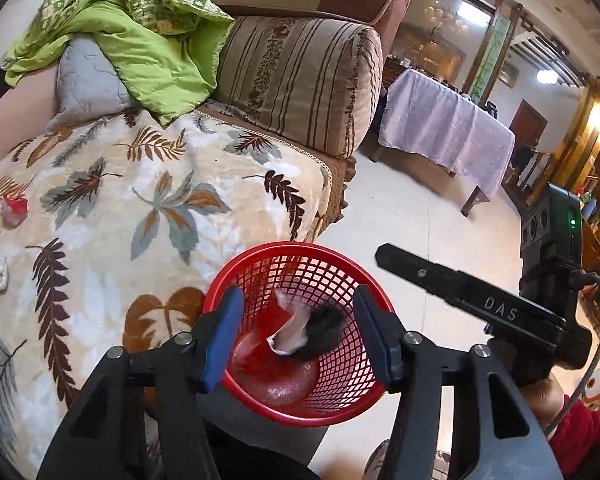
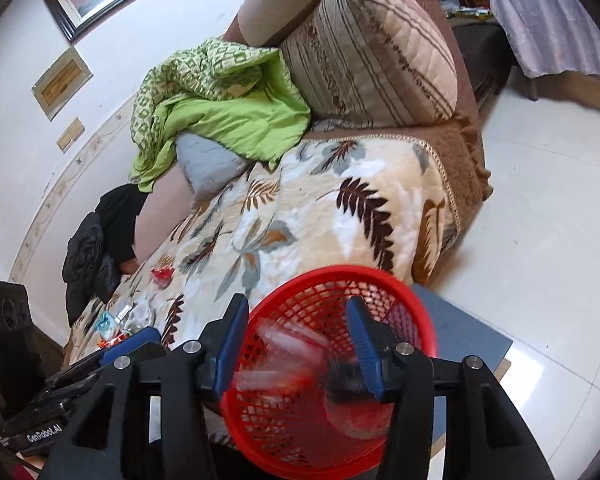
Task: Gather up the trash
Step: 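Drop the red-and-white box into the red basket with the left tool, then grasp the orange box with the left tool while the right tool grasps the white sock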
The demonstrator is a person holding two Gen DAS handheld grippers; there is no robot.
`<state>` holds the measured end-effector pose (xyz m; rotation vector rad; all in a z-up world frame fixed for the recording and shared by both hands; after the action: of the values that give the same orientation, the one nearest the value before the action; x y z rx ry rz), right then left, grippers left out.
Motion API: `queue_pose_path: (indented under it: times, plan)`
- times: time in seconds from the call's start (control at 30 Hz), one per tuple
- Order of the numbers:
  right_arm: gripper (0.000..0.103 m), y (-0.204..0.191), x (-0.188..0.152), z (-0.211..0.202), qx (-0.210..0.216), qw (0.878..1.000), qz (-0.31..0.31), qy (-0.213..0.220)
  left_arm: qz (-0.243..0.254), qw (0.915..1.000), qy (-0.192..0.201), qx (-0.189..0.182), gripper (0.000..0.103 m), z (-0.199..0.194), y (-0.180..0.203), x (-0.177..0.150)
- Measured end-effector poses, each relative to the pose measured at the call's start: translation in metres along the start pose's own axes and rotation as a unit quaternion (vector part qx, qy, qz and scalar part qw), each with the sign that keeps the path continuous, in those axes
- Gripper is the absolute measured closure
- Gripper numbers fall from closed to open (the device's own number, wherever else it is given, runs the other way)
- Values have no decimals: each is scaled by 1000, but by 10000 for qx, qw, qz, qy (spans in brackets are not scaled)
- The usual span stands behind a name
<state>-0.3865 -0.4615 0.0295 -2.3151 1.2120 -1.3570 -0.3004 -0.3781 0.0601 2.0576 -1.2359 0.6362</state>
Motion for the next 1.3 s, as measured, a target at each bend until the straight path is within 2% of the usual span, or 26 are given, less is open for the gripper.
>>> queue_pose_path:
  times: [0.2, 0.37, 0.63, 0.8, 0.9, 1.03, 1.2, 1.3]
  plan:
    - [47, -9, 1, 1, 81, 9999, -73, -8, -289, 9993, 157, 178, 47, -19, -26, 2]
    - [47, -34, -8, 9, 222, 9991, -319, -172, -471, 9975, 270, 460, 47, -46, -54, -11]
    - [47, -105, -34, 24, 634, 9918, -952, -578, -772, 9917, 407, 939, 47, -99, -109, -45]
    - [45, -162, -53, 29, 960, 9821, -1405, -814, -1272, 9809, 604, 1344, 47, -148, -170, -74]
    - [43, -192, -64, 31, 1125, 9751, -1671, -925, -1555, 9707, 743, 1674, 46, -179, -216, -87]
    - [43, -219, -72, 46, 1260, 9680, -1863, -1109, -2034, 9526, 881, 2083, 42, -213, -290, -102]
    - [43, -240, -73, 80, 1283, 9632, -1918, -1377, -2483, 9340, 918, 2398, 42, -222, -371, -106]
    - [43, -250, -70, 100, 1307, 9624, -1859, -1489, -2653, 9337, 845, 2251, 42, -212, -409, -100]
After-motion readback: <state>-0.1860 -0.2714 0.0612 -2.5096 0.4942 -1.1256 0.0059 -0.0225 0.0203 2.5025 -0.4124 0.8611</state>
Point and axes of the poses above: each gripper's, at about its wrist camera, not at the fingertips, and z roughly the way its jaws point, y to its right, x to its top, the point moved 9 cm from there along z, roughly the way its jaws point, and after that the axes turned 2 degrees about -y, right-handed, at the moved point
